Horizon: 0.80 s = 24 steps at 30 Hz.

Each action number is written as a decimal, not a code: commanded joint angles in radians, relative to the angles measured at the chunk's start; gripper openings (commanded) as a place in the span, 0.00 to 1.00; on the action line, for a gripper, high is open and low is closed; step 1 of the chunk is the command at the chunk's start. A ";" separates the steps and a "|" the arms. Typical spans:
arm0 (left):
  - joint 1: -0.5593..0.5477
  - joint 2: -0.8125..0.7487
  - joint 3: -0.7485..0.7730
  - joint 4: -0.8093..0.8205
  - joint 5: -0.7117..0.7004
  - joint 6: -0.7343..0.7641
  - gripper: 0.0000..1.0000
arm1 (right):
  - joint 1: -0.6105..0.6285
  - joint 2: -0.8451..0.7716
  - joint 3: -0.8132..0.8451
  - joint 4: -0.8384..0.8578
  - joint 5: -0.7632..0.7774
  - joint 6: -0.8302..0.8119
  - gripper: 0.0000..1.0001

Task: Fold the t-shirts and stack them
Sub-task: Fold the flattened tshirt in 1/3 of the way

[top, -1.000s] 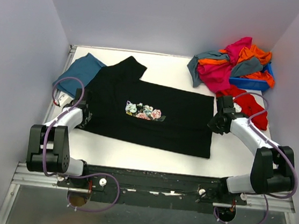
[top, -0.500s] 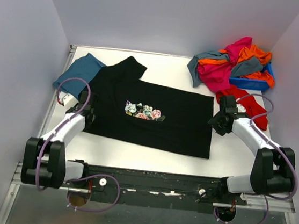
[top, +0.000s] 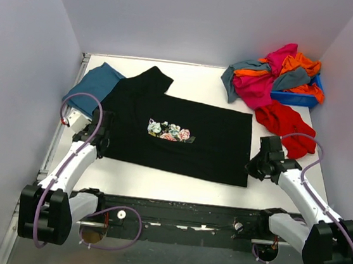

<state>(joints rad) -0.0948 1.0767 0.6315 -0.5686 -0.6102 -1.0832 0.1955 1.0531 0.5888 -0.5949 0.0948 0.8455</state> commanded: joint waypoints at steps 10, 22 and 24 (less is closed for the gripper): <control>0.046 0.037 -0.023 0.116 -0.057 -0.078 0.46 | 0.015 0.177 -0.040 -0.106 -0.050 0.122 0.01; 0.050 0.124 -0.013 0.188 -0.007 -0.037 0.44 | 0.015 0.177 0.045 -0.321 0.137 0.187 0.01; 0.050 0.158 0.020 0.171 0.007 -0.026 0.41 | 0.012 0.197 0.062 -0.365 0.183 0.190 0.01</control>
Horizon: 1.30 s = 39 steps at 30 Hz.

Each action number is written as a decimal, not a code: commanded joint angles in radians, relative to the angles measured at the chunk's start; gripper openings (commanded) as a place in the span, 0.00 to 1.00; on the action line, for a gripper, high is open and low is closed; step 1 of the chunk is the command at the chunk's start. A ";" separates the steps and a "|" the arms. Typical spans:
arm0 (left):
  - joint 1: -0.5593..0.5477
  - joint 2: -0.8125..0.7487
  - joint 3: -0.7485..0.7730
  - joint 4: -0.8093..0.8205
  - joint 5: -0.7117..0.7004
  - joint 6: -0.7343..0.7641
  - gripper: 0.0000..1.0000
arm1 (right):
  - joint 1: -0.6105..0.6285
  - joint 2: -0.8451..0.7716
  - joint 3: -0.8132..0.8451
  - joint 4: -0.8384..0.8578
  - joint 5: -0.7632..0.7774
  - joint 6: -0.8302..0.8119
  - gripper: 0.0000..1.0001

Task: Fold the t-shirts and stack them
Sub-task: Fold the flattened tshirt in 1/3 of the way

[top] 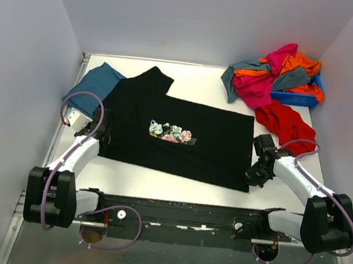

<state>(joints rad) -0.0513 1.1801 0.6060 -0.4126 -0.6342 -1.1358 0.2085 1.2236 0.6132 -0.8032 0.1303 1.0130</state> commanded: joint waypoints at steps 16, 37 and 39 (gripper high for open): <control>0.014 0.165 0.178 -0.070 0.057 0.037 0.27 | -0.001 -0.286 0.022 0.183 -0.111 -0.222 0.01; 0.153 0.268 0.144 -0.037 0.346 0.015 0.00 | 0.201 0.194 0.089 0.064 -0.047 -0.004 0.01; 0.156 0.260 0.115 -0.022 0.343 -0.001 0.00 | 0.203 0.200 0.083 0.059 -0.040 0.010 0.01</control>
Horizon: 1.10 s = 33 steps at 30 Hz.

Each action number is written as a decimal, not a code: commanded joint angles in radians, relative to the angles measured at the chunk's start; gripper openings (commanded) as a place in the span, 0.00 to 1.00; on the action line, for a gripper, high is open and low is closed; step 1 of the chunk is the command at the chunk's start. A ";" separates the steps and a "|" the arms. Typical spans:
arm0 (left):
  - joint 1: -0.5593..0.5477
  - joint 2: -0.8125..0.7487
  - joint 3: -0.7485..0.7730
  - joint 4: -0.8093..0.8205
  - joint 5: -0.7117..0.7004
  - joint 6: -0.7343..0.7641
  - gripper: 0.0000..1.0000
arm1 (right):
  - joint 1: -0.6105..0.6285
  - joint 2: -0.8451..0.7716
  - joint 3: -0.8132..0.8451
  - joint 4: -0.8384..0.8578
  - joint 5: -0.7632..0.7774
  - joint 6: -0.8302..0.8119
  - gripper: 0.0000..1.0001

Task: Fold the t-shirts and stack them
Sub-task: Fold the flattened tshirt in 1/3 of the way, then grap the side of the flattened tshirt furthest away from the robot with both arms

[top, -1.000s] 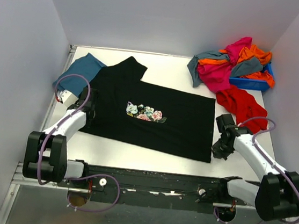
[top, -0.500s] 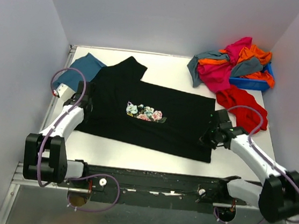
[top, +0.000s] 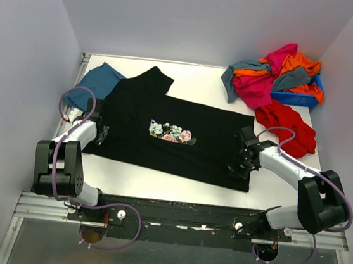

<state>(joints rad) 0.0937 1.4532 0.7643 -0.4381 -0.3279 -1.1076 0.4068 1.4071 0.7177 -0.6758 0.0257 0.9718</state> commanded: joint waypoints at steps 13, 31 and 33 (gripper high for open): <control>0.015 -0.094 -0.184 -0.041 0.082 -0.113 0.00 | -0.058 0.018 -0.026 -0.257 0.178 0.127 0.01; 0.006 -0.524 -0.065 0.085 0.014 0.151 0.57 | -0.109 -0.283 0.198 0.024 0.204 -0.300 0.11; -0.005 -0.504 -0.057 0.223 0.113 0.221 0.63 | -0.109 -0.252 0.252 0.036 0.204 -0.314 0.10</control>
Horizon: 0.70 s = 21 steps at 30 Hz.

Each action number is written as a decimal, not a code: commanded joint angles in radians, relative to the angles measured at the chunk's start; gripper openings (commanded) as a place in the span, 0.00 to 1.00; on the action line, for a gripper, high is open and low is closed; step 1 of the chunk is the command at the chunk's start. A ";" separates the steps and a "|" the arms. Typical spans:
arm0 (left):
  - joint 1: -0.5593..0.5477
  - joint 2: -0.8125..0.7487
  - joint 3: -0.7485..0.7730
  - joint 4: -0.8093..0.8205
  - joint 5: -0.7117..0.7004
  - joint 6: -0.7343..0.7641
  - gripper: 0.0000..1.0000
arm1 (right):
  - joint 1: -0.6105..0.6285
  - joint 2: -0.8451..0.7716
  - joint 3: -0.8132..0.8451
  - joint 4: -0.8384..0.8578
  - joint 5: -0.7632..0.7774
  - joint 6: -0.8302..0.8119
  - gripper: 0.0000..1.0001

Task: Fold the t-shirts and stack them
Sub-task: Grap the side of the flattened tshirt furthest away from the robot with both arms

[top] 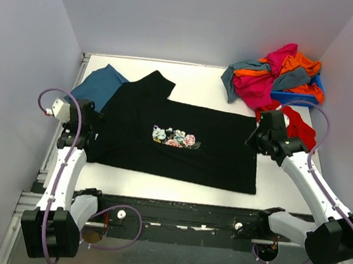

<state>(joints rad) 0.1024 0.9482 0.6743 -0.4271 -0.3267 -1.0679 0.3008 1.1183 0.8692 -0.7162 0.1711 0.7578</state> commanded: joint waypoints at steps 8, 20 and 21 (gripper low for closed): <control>-0.070 0.335 0.252 0.484 0.396 0.308 0.85 | -0.003 0.106 0.172 0.168 0.034 -0.126 0.10; -0.130 1.049 0.965 0.326 0.477 0.424 0.84 | -0.003 0.140 0.139 0.296 0.031 -0.146 0.10; -0.135 1.105 1.023 0.300 0.480 0.430 0.84 | -0.003 0.147 0.140 0.300 0.028 -0.144 0.10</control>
<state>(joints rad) -0.0040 1.8618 1.4826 -0.0063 0.0883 -0.7067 0.3008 1.2388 1.0130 -0.4801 0.1833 0.6292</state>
